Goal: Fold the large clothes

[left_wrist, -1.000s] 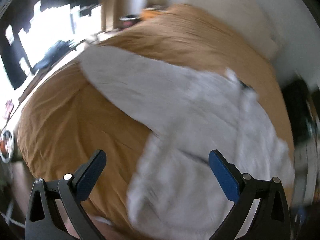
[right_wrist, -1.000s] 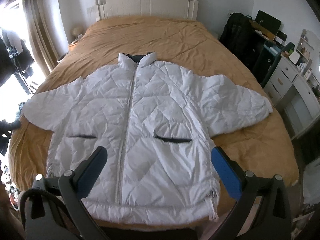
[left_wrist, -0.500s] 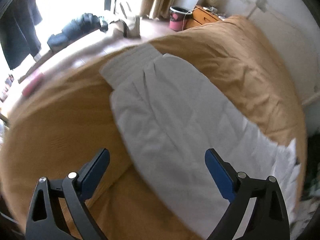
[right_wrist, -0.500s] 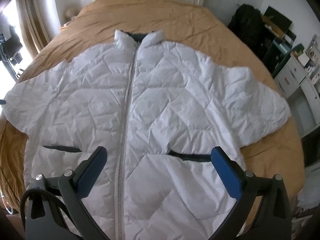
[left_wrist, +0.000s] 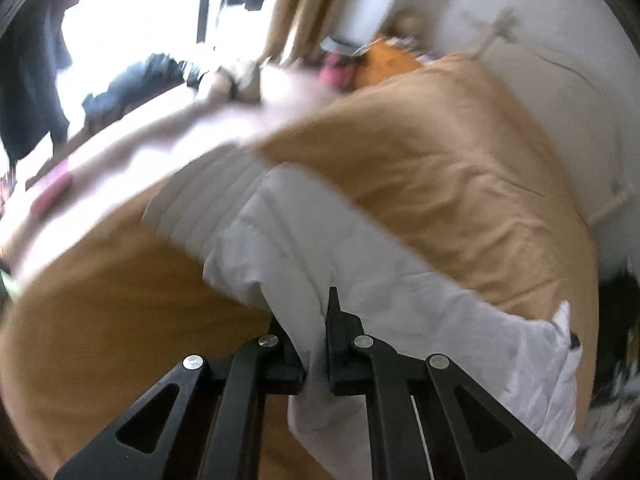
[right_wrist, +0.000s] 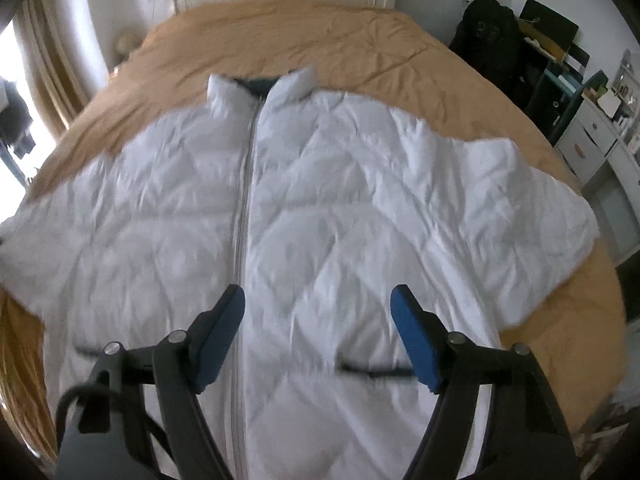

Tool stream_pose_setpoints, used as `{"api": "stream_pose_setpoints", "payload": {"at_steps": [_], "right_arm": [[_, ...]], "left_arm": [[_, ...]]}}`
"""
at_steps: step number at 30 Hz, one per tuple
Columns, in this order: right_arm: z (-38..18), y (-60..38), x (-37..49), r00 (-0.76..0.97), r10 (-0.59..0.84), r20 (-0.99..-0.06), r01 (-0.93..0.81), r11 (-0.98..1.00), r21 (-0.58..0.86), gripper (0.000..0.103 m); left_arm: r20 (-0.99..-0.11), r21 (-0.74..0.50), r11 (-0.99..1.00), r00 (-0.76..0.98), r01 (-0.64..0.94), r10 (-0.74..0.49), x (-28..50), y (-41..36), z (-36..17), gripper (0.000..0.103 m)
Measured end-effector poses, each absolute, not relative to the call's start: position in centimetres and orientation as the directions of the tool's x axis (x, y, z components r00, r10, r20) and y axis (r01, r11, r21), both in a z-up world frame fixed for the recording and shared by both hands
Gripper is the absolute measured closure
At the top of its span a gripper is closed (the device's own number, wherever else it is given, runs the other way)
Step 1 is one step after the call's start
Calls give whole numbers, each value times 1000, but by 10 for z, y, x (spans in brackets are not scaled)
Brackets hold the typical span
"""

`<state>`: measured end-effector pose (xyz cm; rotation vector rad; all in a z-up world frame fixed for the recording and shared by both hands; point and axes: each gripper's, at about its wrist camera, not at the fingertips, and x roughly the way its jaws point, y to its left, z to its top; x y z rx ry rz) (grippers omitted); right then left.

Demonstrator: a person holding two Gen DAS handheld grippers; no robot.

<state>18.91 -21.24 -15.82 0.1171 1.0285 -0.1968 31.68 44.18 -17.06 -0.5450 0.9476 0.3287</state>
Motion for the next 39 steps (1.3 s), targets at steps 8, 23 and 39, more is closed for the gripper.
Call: {"api": "stream_pose_setpoints", "payload": {"at_steps": [8, 23, 39], "right_arm": [[-272, -241, 263, 303, -83, -949, 253, 968, -4, 64], [-244, -371, 194, 425, -50, -904, 400, 906, 138, 69], [-161, -442, 108, 542, -122, -832, 483, 855, 190, 57]], "left_arm": [[-655, -328, 914, 754, -237, -39, 275, 320, -8, 97], [-728, -402, 864, 467, 304, -503, 281, -107, -67, 97], [-765, -529, 789, 227, 311, -602, 245, -161, -178, 23]]}}
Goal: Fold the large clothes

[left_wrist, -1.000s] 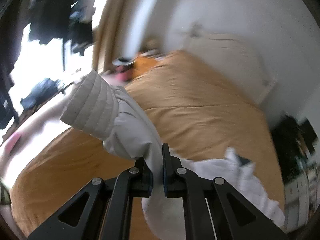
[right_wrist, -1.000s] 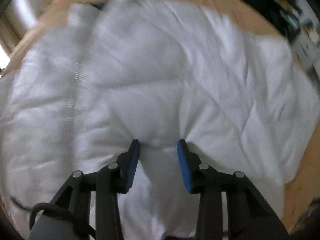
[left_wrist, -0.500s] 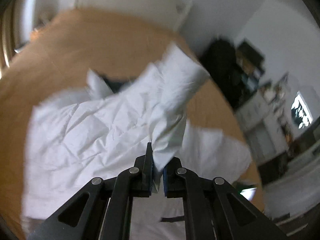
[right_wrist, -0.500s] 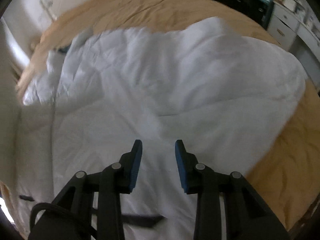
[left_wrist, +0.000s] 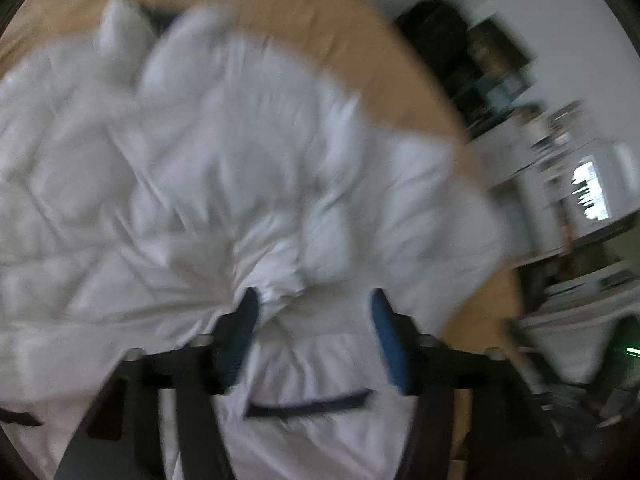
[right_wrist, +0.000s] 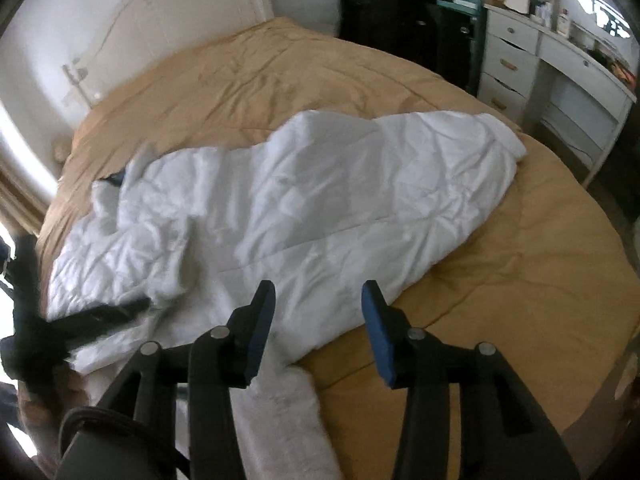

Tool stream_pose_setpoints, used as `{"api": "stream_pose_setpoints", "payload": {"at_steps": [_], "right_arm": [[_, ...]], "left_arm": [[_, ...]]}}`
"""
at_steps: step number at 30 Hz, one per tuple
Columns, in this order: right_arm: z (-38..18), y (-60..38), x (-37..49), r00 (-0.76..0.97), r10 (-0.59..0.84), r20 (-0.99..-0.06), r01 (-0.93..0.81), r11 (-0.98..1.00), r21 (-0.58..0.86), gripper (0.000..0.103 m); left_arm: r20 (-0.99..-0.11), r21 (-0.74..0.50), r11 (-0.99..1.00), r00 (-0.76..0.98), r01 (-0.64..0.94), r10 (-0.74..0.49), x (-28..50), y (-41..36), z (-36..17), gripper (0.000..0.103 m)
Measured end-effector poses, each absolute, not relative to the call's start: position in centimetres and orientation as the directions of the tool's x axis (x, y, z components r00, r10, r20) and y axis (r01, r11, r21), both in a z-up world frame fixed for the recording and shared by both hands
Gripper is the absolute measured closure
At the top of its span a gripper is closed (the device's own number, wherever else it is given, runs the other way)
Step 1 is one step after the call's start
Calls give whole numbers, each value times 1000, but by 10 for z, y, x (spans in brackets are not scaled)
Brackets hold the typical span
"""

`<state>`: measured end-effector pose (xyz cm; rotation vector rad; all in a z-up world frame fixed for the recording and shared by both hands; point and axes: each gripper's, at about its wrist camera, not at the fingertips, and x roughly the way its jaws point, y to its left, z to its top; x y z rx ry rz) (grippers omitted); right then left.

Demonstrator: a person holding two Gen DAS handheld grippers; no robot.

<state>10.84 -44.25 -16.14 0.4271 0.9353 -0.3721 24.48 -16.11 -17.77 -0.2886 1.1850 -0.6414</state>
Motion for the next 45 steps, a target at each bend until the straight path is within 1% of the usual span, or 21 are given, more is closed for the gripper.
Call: {"api": "stream_pose_setpoints", "payload": {"at_steps": [2, 4, 7, 10, 13, 17, 20, 22, 24, 27, 29, 30, 31, 32, 33, 35, 36, 39, 41, 43, 45], "right_arm": [[-151, -431, 110, 565, -127, -815, 455, 872, 180, 57], [-140, -412, 115, 584, -127, -802, 423, 890, 167, 57], [-135, -396, 124, 596, -90, -798, 387, 903, 187, 57], [-138, -380, 151, 603, -43, -797, 353, 910, 218, 53], [-157, -356, 199, 585, 43, -810, 317, 907, 276, 53], [-187, -314, 261, 510, 136, -849, 258, 918, 302, 55], [-203, -296, 301, 436, 110, -893, 248, 940, 236, 55], [-223, -290, 325, 380, 44, -924, 242, 959, 146, 55], [-249, -290, 343, 312, 35, -950, 245, 963, 115, 55], [-268, -289, 352, 277, 13, -961, 238, 968, 81, 57], [-273, -290, 352, 275, -39, -961, 212, 977, 21, 64], [-273, -294, 351, 272, -53, -961, 218, 976, 8, 76], [-272, -302, 348, 273, -71, -959, 245, 970, -2, 92], [-268, -311, 344, 274, -114, -955, 279, 960, -34, 94], [-261, -318, 337, 294, -125, -948, 298, 954, -34, 96], [-240, -319, 318, 350, -116, -930, 298, 954, -6, 92], [-228, -311, 305, 392, -113, -913, 263, 965, -6, 91], [-212, -285, 265, 474, 19, -880, 144, 985, 99, 84], [-229, -285, 258, 437, 34, -899, 135, 986, 102, 84], [-273, -293, 257, 339, 25, -941, 174, 981, 89, 85], [-299, -306, 253, 338, 84, -938, 180, 972, 152, 86]], "left_arm": [[-727, -504, 805, 348, 313, -591, 240, -129, -142, 1], [-719, -436, 854, 460, 284, -520, 244, -92, -124, 1], [-774, -298, 929, 515, 218, -369, 265, -37, -127, 1], [-837, -217, 969, 490, 114, -245, 286, 15, -157, 1], [-874, -180, 983, 450, 48, -182, 301, 40, -187, 2], [-909, -114, 993, 401, 30, -117, 310, 53, -228, 4], [-918, -72, 997, 389, 16, -73, 312, 59, -244, 4], [-926, -51, 999, 374, 9, -51, 312, 63, -254, 4], [-926, -11, 1000, 377, 3, -12, 314, 60, -260, 4], [-938, -26, 999, 346, -21, -18, 316, 67, -274, 2], [-948, -60, 997, 317, -45, -43, 323, 73, -286, 1], [-949, -71, 996, 312, -50, -52, 322, 75, -289, 1], [-948, -73, 996, 314, -53, -52, 321, 77, -290, 1], [-946, -77, 996, 319, -50, -57, 320, 77, -288, 4], [-944, -70, 996, 326, -49, -50, 317, 77, -284, 13], [-927, -50, 997, 374, -59, -24, 310, 76, -263, 22], [-914, -62, 997, 403, -56, -34, 307, 76, -252, 22], [-885, -101, 994, 461, -48, -67, 308, 69, -226, 20], [-884, -84, 994, 466, -68, -43, 316, 64, -220, 20], [-865, -72, 995, 502, -68, -28, 321, 60, -210, 20], [-835, -50, 996, 550, -78, 1, 327, 51, -198, 19]]}}
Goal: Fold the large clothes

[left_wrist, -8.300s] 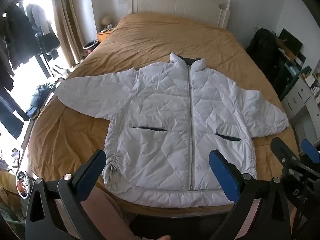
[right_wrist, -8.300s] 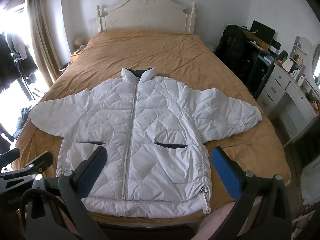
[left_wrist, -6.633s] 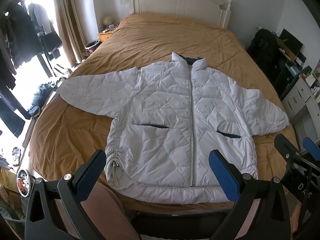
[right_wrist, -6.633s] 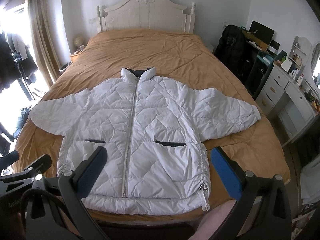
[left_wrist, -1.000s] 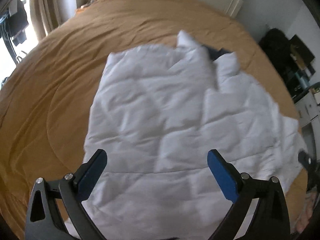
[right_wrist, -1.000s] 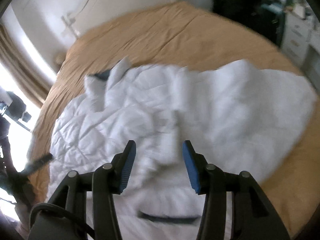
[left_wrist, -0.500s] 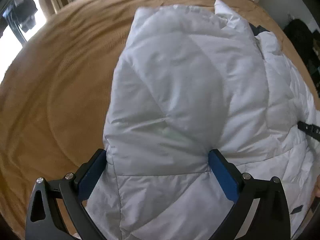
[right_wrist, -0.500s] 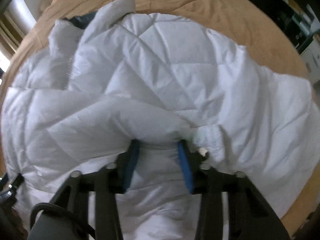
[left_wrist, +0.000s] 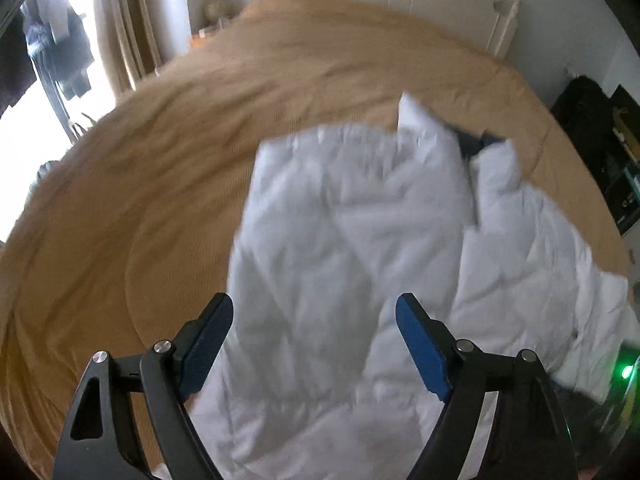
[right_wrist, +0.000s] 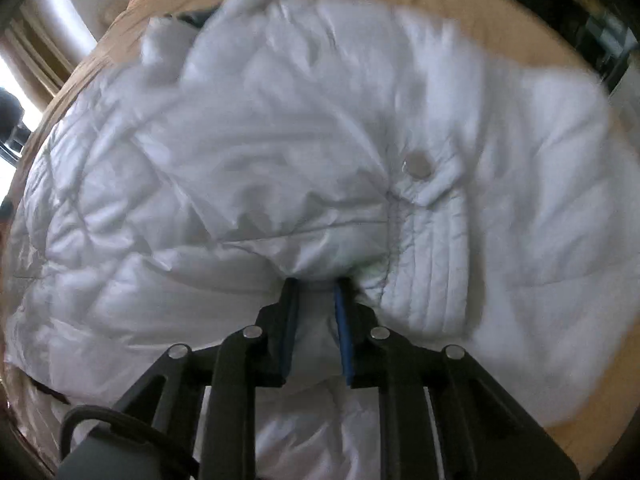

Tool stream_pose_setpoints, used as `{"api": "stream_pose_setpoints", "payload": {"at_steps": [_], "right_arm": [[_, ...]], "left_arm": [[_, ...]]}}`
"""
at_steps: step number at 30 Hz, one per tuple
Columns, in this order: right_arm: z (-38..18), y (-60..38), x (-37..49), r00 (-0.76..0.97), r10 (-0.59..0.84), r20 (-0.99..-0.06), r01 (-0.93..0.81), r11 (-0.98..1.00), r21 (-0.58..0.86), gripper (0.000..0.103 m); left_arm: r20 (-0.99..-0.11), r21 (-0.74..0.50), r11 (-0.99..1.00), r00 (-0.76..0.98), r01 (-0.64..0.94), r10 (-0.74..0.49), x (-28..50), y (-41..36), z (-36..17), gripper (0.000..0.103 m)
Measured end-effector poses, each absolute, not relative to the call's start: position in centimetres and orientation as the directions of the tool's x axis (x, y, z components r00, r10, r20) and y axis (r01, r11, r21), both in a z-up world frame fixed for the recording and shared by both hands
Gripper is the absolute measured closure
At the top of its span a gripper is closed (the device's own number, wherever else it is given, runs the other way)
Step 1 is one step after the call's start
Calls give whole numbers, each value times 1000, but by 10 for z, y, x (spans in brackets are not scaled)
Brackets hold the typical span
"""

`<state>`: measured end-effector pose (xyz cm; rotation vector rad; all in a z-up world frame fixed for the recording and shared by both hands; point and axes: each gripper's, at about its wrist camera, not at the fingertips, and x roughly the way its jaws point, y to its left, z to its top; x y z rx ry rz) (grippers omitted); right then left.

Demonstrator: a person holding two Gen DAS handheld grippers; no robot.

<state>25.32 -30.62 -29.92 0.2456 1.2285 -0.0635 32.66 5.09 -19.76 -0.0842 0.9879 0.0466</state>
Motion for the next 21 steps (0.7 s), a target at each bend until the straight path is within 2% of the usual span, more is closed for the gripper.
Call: {"api": "stream_pose_setpoints", "payload": {"at_steps": [2, 3, 5, 7, 8, 9, 11, 14, 18, 21], "right_arm": [[-301, -312, 248, 359, 102, -928, 186, 966, 178, 86], [-300, -313, 247, 357, 99, -929, 187, 967, 175, 86], [-302, -315, 246, 355, 91, -930, 187, 968, 166, 86], [-303, -308, 245, 358, 87, -930, 193, 967, 165, 86], [-303, -307, 245, 358, 88, -930, 198, 966, 168, 86], [-305, -312, 241, 356, 91, -930, 198, 966, 169, 86], [-301, -303, 243, 349, 91, -933, 189, 968, 165, 85], [-303, -307, 242, 335, 86, -938, 182, 971, 155, 85], [-303, -305, 248, 331, 80, -940, 195, 969, 151, 85], [-295, -300, 248, 355, 73, -932, 191, 970, 149, 81]], "left_arm": [[-805, -35, 998, 593, -53, 4, 338, 43, -187, 16], [-817, -37, 999, 577, -16, -21, 348, 36, -190, 14], [-857, -26, 999, 513, 36, -40, 378, 23, -215, 14], [-899, 31, 1000, 436, -1, 29, 407, 20, -255, 14], [-913, 42, 999, 406, -13, 44, 417, 22, -271, 11], [-924, 39, 999, 380, -21, 44, 425, 26, -284, 1], [-934, -8, 998, 357, -58, 14, 431, 41, -294, 0], [-920, 5, 999, 391, -54, 26, 405, 47, -261, 24], [-870, -63, 997, 487, 46, -77, 317, 49, -217, 16], [-855, -80, 991, 503, 109, -125, 263, 43, -219, 15]]}}
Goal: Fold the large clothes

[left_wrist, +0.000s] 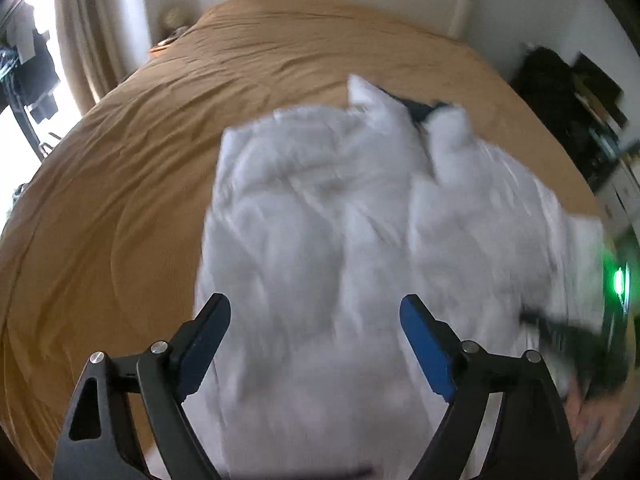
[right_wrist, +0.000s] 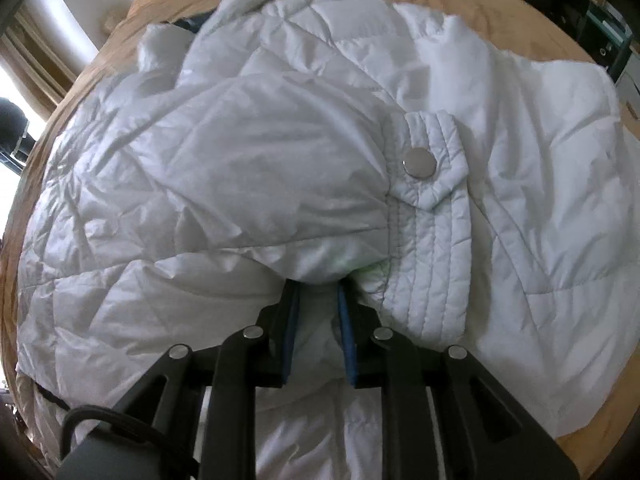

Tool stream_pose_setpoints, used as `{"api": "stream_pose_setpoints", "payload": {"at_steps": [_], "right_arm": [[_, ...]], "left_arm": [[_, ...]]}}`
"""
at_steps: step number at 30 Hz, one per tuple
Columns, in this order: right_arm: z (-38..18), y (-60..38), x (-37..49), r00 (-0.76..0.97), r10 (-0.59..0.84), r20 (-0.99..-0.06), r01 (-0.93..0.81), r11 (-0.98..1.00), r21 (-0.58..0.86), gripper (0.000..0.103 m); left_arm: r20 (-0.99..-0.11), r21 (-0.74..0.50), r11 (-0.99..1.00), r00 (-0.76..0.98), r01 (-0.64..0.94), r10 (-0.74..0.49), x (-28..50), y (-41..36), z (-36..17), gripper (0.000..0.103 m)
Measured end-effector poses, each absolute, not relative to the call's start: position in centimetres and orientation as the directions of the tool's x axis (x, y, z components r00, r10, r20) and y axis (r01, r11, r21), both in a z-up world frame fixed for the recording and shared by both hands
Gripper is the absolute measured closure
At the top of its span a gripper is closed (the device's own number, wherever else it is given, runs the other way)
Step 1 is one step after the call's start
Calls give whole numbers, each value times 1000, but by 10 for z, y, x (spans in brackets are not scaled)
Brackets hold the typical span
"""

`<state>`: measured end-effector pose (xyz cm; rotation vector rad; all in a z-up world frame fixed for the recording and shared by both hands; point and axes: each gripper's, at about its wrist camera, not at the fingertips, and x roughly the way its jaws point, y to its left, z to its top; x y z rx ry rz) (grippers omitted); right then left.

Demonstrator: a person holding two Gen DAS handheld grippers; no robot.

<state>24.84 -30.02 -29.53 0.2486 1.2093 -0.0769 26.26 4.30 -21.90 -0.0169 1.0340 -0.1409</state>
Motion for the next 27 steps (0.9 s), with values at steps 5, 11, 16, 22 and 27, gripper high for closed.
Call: {"api": "stream_pose_setpoints", "payload": {"at_steps": [5, 11, 16, 22, 27], "right_arm": [[-265, -313, 229, 414, 101, -905, 217, 954, 206, 69], [-202, -415, 183, 556, -12, -831, 410, 874, 262, 19], [-205, -547, 148, 477, -146, -867, 641, 733, 229, 19], [-253, -636, 108, 320, -241, -916, 784, 610, 114, 21], [-250, -692, 85, 372, -254, -893, 831, 519, 199, 21]], "left_arm": [[-927, -7, 993, 371, 122, -52, 263, 35, -292, 11], [-929, 4, 995, 368, 102, -35, 267, 32, -300, 3], [-926, 14, 996, 377, 92, -22, 268, 31, -309, 1], [-926, 30, 997, 377, 73, 0, 270, 26, -311, 0], [-928, 43, 997, 371, 58, 18, 272, 20, -313, 0]]}}
